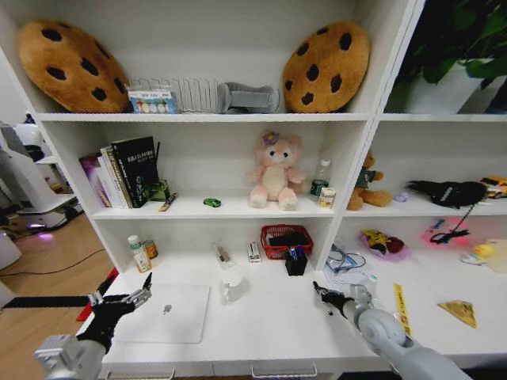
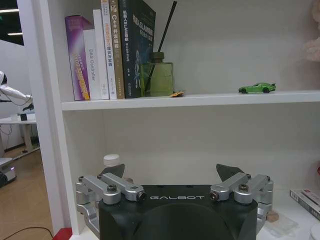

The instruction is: Organize the objects on the table.

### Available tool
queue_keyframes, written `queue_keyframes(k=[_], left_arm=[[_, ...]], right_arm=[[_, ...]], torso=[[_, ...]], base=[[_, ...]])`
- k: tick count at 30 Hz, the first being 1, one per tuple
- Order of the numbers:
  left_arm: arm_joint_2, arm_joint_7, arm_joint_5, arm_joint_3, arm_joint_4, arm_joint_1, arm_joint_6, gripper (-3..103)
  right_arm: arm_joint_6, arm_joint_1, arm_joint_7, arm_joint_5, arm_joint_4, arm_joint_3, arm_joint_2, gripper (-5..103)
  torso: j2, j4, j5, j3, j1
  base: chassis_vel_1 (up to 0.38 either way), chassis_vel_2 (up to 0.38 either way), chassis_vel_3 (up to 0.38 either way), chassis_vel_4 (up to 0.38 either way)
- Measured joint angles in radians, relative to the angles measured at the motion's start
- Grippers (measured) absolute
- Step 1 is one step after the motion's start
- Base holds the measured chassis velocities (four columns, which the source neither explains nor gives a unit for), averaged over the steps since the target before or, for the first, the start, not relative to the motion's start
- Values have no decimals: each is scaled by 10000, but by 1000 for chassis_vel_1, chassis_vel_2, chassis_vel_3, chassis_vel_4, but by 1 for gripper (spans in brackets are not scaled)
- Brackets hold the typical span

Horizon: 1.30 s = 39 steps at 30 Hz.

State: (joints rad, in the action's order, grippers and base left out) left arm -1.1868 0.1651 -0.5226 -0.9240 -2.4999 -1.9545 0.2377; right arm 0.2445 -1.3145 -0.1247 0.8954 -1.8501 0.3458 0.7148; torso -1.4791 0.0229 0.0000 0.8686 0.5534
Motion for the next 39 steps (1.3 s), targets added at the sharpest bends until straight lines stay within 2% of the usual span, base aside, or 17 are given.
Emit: queue_keyframes(k=[1,2,5,6,8,9,11,17,22,36,38,39], left_arm=[[0,0,0,0,0,0,-1,100],[0,0,0,0,0,0,-1,100],[0,0,0,0,0,0,-1,100],[0,0,0,0,0,0,-1,100],[0,0,0,0,0,-1,-1,100],[0,0,0,0,0,-1,-1,100],[0,0,0,1,-1,0,0,100],[0,-1,0,0,-1,0,0,100],[0,0,0,0,0,0,0,100],[0,0,0,0,0,0,0,100],[0,0,0,0,0,0,0,100],[0,0,0,0,0,0,0,100]], right_arm=[[-488,147,199,-439,-77,-6,-4,10],[-488,147,199,-439,-77,-6,-4,10],[-1638,1119,436,-1451,139,-395,157,10],[-1638,1119,436,-1451,139,-395,157,10],[-2403,1999,515,-1898,709,-888,399,10],[-2403,1999,515,-1898,709,-888,399,10],[-3098,2879,605,-2266,1524,-1459,761,10],[-3746,3767,568,-2595,2595,-2251,1173,10],[-4588,4502,326,-3172,3719,-2941,1710,10],[-4927,4582,208,-3339,4074,-3242,1940,8],[-4882,4522,209,-3338,4007,-3201,1939,10],[-4847,4469,206,-3323,3944,-3147,1936,21]], torso=[[-1,0,0,0,0],[-1,0,0,0,0],[-1,0,-1,0,-1],[-1,0,-1,0,-1],[0,-1,-2,0,0],[0,-1,-2,0,0],[0,-3,0,1,1],[0,-2,0,0,0],[1,-2,-1,1,1],[1,0,-1,0,0],[0,0,0,0,0],[0,-1,-1,0,0]], base=[[0,0,0,0],[0,0,0,0],[0,0,0,0],[0,0,0,0],[0,0,0,0],[0,0,0,0],[0,0,0,0],[0,0,0,0],[0,0,0,0],[0,0,0,0],[0,0,0,0],[0,0,0,0]])
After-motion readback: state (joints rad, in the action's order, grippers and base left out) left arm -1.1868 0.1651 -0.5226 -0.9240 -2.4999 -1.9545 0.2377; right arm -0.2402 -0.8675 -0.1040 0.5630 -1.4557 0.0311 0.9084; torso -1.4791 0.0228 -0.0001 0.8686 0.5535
